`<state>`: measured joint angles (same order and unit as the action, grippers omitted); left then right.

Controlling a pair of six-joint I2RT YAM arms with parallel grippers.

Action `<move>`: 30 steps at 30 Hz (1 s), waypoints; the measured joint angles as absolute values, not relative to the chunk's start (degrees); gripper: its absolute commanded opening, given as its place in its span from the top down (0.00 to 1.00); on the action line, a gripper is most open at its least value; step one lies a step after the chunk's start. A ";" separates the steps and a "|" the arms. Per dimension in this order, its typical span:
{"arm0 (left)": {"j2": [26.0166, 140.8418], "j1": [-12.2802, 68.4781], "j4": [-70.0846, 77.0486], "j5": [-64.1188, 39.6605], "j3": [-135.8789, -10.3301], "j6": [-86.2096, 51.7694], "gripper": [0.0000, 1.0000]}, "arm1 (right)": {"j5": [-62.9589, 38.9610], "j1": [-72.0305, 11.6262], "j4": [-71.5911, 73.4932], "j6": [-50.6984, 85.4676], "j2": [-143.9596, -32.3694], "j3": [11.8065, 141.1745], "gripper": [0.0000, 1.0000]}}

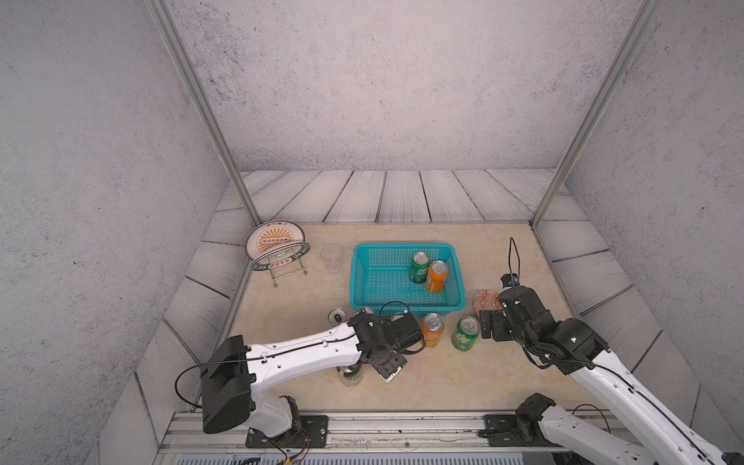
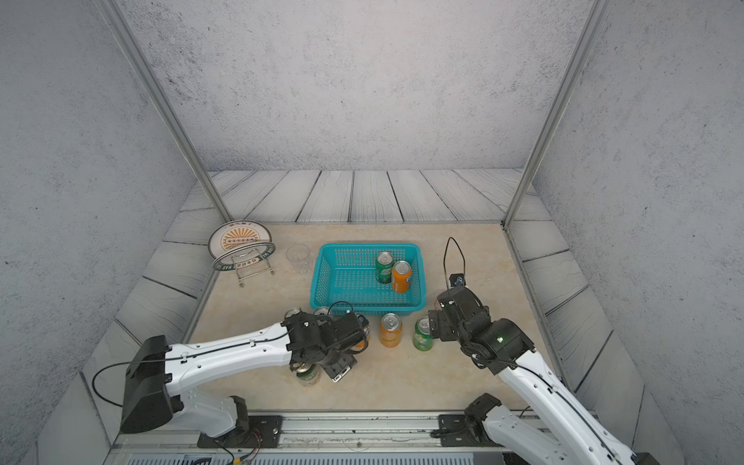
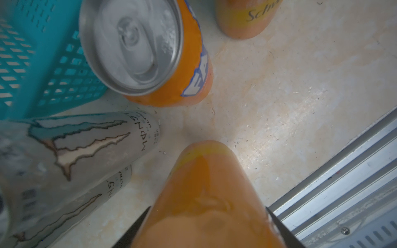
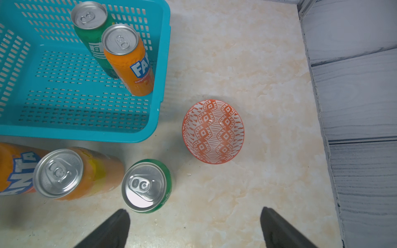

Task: Take out the drinks from the basket
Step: Place the drink at the center of the board.

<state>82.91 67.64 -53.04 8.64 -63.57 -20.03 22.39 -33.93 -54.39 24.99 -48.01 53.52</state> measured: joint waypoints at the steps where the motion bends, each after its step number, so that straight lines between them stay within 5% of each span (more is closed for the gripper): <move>1: 83.05 67.70 -52.95 8.51 -63.42 -20.25 0.34 | 22.37 -33.93 -54.35 24.99 -48.03 53.52 0.01; 30: 87.72 68.66 -47.35 7.40 -60.58 -22.65 0.28 | 21.37 -33.93 -54.19 24.99 -48.16 53.63 0.01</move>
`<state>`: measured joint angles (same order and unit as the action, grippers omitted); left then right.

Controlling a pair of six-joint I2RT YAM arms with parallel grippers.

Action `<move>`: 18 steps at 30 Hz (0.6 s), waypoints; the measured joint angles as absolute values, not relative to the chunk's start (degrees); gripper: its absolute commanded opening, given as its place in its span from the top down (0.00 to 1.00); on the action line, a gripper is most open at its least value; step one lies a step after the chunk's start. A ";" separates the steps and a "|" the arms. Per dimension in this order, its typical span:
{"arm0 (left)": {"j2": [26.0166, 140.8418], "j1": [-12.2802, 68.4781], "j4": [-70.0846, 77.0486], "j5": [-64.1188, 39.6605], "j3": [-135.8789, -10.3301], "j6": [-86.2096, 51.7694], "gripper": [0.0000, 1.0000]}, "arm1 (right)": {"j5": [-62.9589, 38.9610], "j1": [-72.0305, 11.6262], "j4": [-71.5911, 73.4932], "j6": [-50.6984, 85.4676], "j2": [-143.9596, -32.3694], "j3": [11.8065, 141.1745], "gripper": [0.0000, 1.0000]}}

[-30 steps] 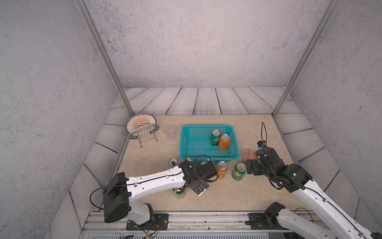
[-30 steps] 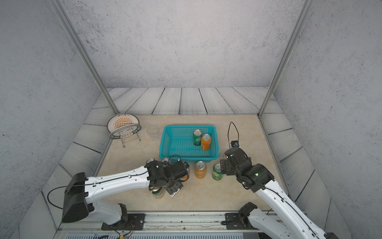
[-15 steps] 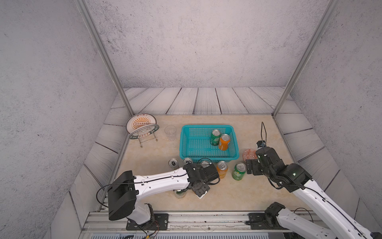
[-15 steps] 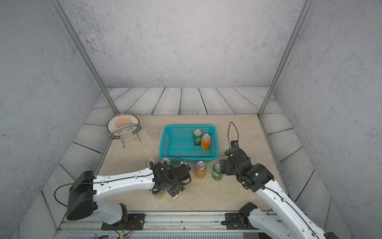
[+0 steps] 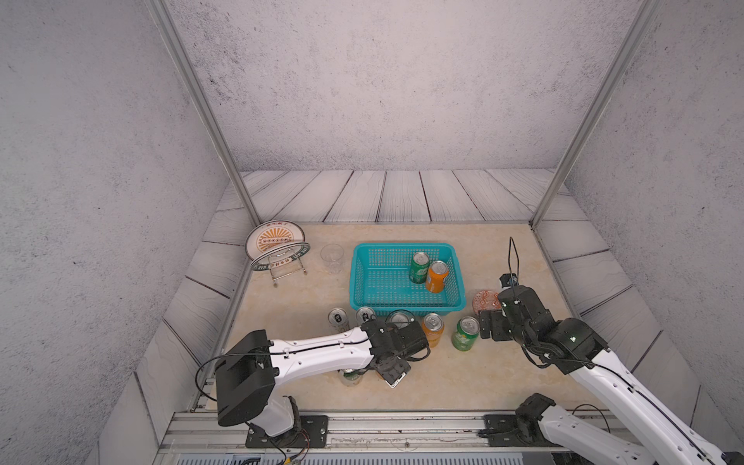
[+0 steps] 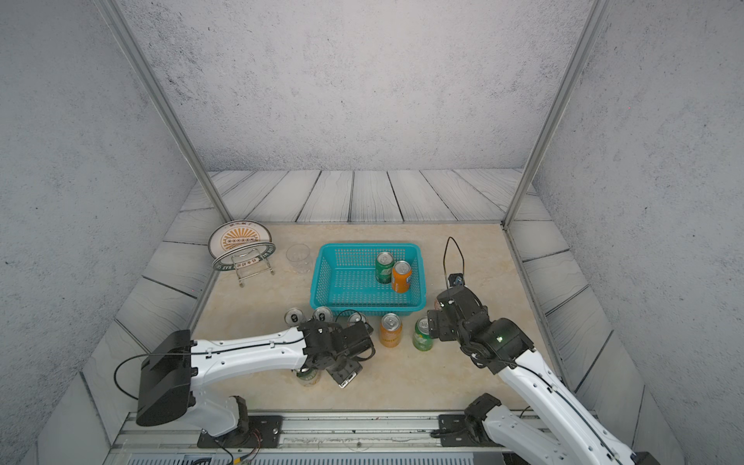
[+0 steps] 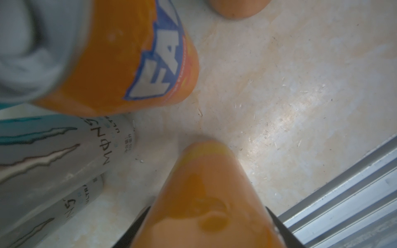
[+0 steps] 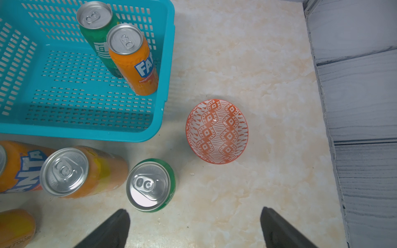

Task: Take out the drinks from the basket
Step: Place the drink at the center of the board.

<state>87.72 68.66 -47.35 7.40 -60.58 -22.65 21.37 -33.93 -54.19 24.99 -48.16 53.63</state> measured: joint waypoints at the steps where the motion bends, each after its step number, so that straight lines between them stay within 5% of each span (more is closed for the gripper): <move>1: 87.88 68.64 -47.29 7.38 -60.55 -22.79 0.27 | 21.39 -33.93 -54.19 24.99 -48.16 53.63 0.01; 18: 88.05 68.66 -46.37 7.73 -59.46 -23.83 0.16 | 21.37 -33.93 -54.22 24.99 -48.16 53.63 0.01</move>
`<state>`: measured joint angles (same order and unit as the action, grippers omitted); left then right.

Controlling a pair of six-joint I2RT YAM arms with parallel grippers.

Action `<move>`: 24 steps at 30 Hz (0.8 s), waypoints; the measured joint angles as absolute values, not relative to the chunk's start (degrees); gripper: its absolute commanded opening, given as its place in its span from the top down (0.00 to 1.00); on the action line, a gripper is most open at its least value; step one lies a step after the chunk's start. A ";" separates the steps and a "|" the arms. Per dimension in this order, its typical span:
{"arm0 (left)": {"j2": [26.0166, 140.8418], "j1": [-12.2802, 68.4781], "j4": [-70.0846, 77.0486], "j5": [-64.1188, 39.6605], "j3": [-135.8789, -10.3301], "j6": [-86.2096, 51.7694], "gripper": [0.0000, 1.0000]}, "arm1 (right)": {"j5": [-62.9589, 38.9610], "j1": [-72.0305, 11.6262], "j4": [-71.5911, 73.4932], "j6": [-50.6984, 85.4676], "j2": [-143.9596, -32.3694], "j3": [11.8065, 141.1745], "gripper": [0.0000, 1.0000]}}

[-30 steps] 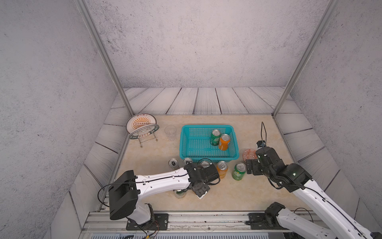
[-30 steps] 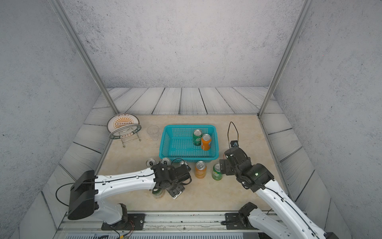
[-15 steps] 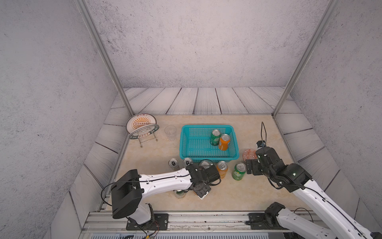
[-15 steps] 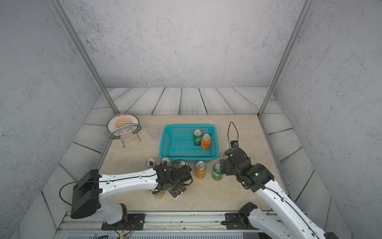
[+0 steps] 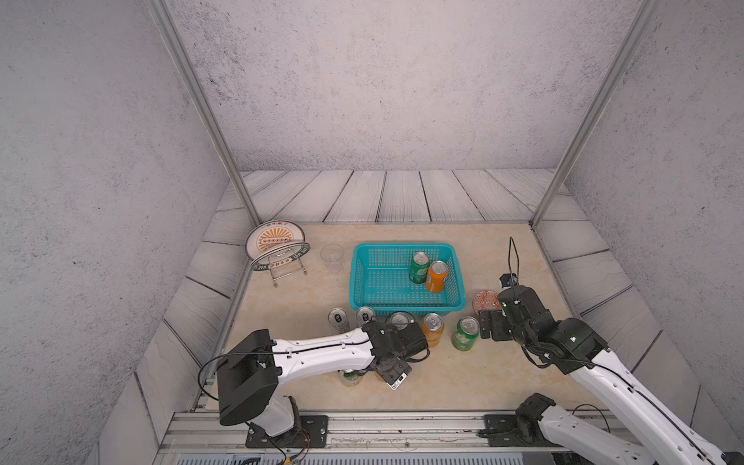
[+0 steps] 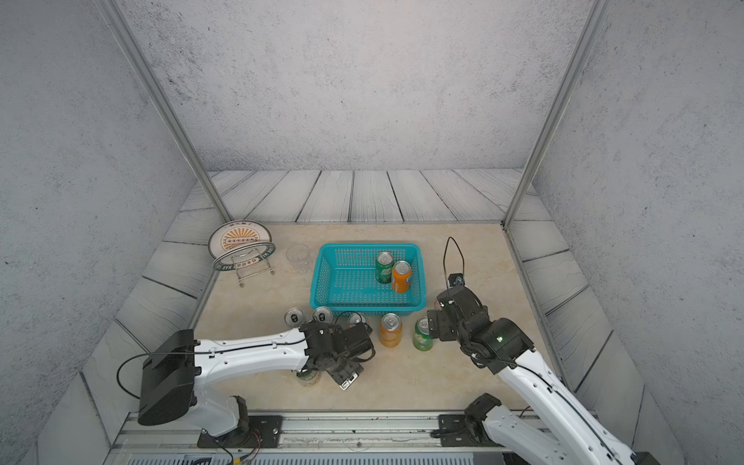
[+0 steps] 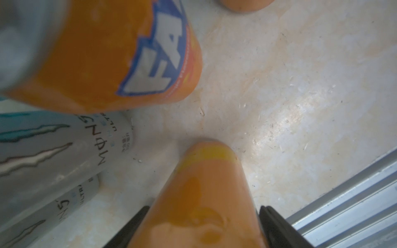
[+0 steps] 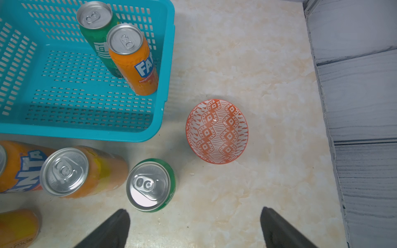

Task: Take out the drinks from the basket
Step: Place the drink at the center of the board.

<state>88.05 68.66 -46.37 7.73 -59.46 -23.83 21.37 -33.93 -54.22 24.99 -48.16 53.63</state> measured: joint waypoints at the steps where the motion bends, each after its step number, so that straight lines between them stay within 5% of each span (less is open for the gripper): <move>1: 87.94 68.66 -46.35 7.75 -59.46 -23.83 0.16 | 21.37 -33.93 -54.19 24.99 -48.16 53.60 0.01; 24: 75.33 68.60 -50.57 13.37 -68.45 -21.04 0.00 | 21.37 -33.93 -54.24 24.99 -48.05 53.63 0.01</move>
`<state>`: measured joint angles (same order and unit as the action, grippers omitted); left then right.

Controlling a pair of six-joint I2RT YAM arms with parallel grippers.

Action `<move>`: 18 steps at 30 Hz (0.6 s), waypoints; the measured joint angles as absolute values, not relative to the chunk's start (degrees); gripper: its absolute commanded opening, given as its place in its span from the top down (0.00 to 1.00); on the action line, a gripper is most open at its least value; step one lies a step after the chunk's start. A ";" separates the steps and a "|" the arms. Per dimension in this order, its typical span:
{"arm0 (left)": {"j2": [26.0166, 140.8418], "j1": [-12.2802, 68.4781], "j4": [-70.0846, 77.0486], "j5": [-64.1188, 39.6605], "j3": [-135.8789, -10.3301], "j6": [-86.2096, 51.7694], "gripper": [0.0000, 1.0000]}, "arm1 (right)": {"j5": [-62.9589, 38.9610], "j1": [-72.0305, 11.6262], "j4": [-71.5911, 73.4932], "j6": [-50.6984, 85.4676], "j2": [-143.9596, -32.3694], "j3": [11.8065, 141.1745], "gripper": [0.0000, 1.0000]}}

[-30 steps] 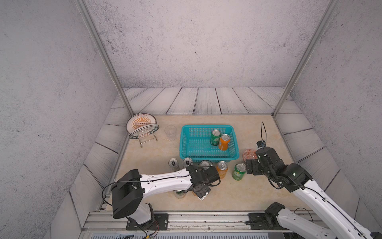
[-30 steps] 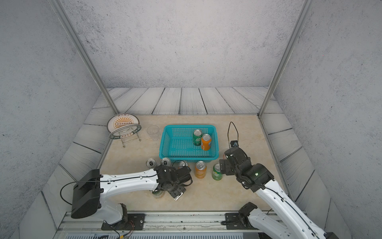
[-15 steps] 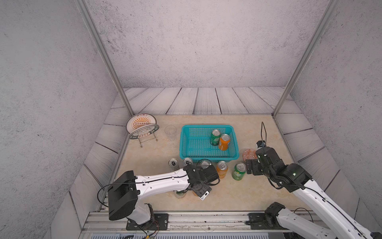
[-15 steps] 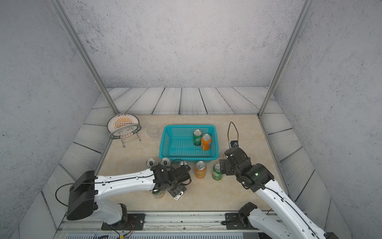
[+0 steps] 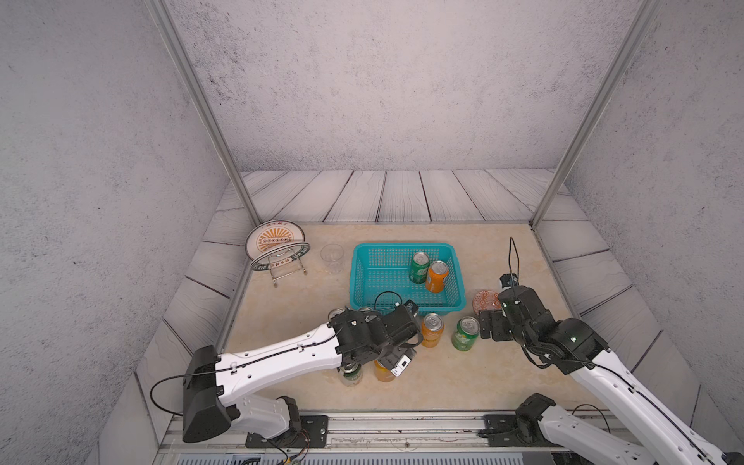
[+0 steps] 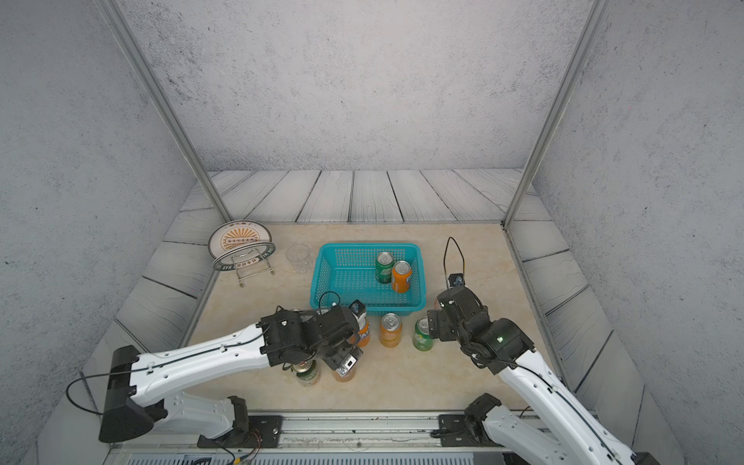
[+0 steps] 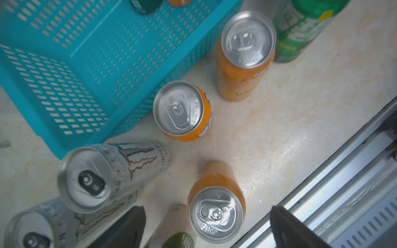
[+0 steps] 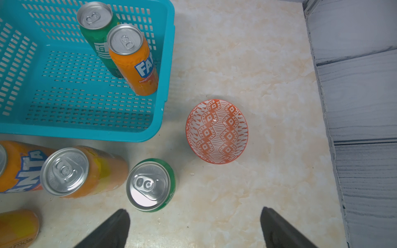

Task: Take out the drinks from the basket
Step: Place the drink at the center of the board, then pick up the drink from the basket.

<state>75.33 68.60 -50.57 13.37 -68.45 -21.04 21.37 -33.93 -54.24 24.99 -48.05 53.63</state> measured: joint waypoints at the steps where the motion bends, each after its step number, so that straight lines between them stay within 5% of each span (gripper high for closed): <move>1: 74.87 68.45 -50.61 13.67 -69.19 -20.53 0.00 | 21.37 -33.93 -54.24 25.02 -48.05 53.63 0.00; 18: 80.55 52.84 -50.61 8.47 -88.20 -5.85 0.01 | 21.39 -33.93 -54.78 24.99 -48.03 53.82 0.01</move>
<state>80.55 52.84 -50.61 8.47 -88.20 -5.85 21.39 -33.93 -54.78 24.99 -48.03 53.82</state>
